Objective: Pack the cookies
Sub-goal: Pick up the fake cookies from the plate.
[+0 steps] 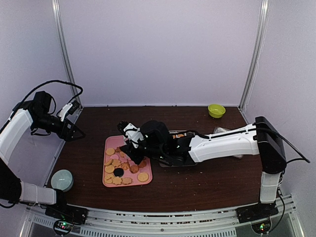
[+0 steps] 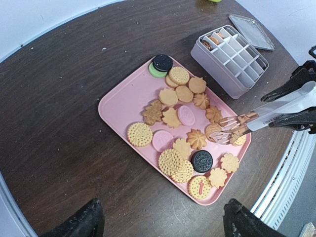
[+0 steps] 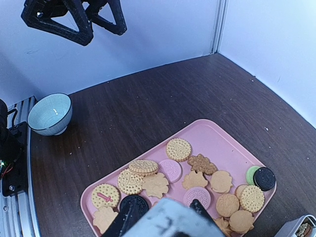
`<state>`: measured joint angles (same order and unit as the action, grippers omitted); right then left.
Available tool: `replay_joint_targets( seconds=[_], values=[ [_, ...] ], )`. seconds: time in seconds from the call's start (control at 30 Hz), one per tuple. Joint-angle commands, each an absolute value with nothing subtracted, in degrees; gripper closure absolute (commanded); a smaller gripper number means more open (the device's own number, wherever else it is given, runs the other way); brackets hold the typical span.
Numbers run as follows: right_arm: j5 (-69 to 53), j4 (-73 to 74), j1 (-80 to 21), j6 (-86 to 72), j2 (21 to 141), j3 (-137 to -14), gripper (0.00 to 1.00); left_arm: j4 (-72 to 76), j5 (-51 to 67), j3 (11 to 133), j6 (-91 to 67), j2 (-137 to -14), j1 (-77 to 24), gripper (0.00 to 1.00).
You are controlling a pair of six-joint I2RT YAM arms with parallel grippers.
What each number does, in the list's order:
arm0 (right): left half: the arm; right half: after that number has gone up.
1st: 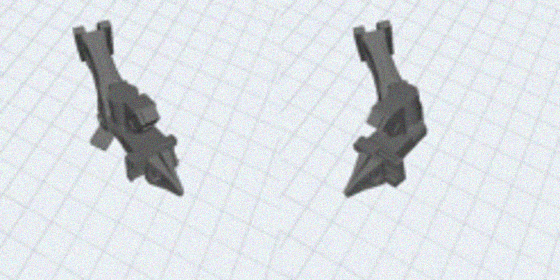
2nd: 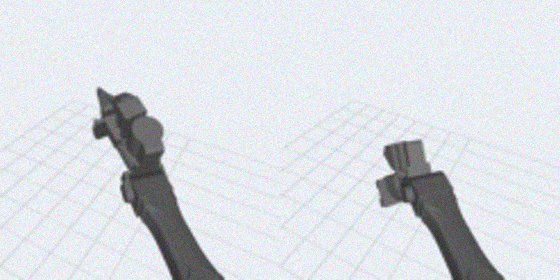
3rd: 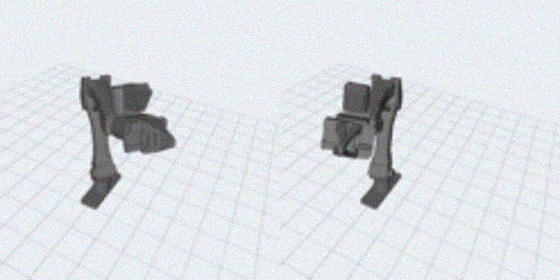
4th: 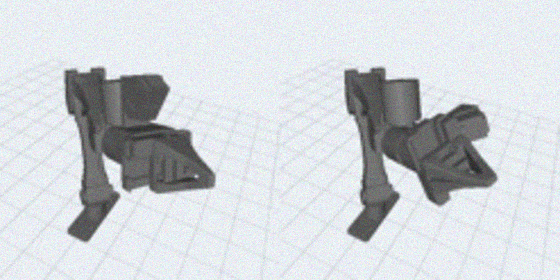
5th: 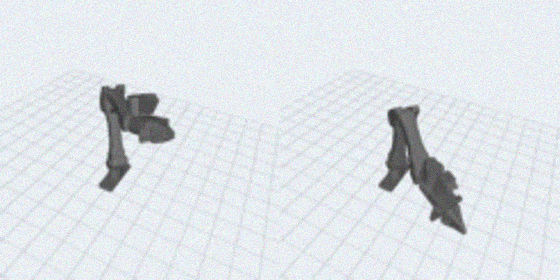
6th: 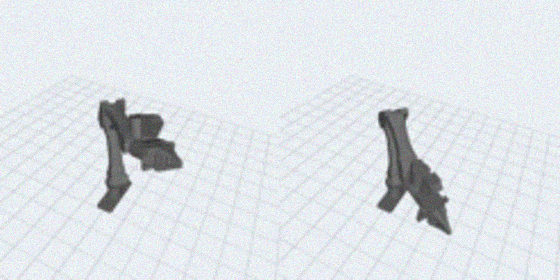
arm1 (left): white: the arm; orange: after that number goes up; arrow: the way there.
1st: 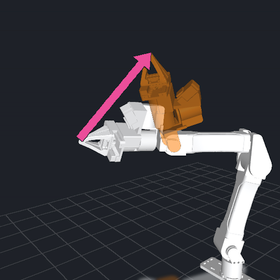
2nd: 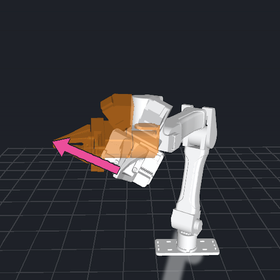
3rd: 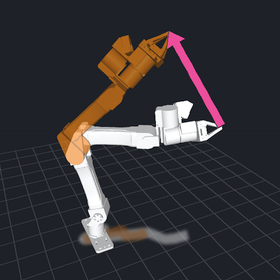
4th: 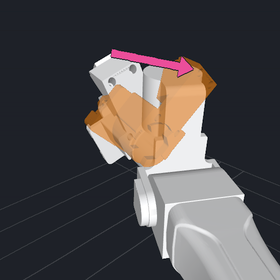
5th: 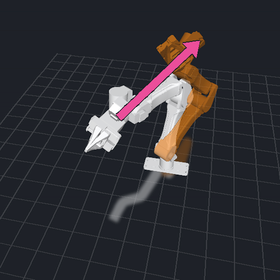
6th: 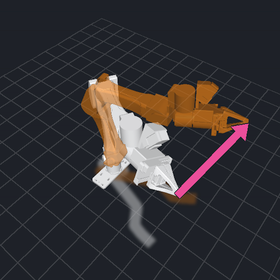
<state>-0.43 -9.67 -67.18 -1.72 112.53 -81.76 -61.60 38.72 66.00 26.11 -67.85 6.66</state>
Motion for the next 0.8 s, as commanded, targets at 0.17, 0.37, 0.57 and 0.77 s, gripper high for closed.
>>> replay_joint_targets(
  seconds=[0.17, 0.37, 0.57, 0.77],
  values=[
    [-0.73, -10.46, -67.12, -2.47, 114.68, -84.29, 0.65, -62.05, 39.62, 65.84, 27.13, -66.97, 7.00, 0.14],
    [-3.94, -12.45, -67.85, -4.38, 113.95, -83.68, 0.66, -62.03, 39.73, 65.92, 27.16, -67.16, 7.00, 0.14],
    [-3.18, -12.71, -68.99, -3.98, 111.16, -81.23, 0.66, -62.03, 39.89, 65.83, 27.19, -67.14, 7.00, 0.14],
    [-1.78, -10.47, -68.32, -2.64, 111.25, -83.17, 0.66, -62.05, 40.34, 65.84, 27.23, -67.17, 6.98, 0.14]
  ],
)
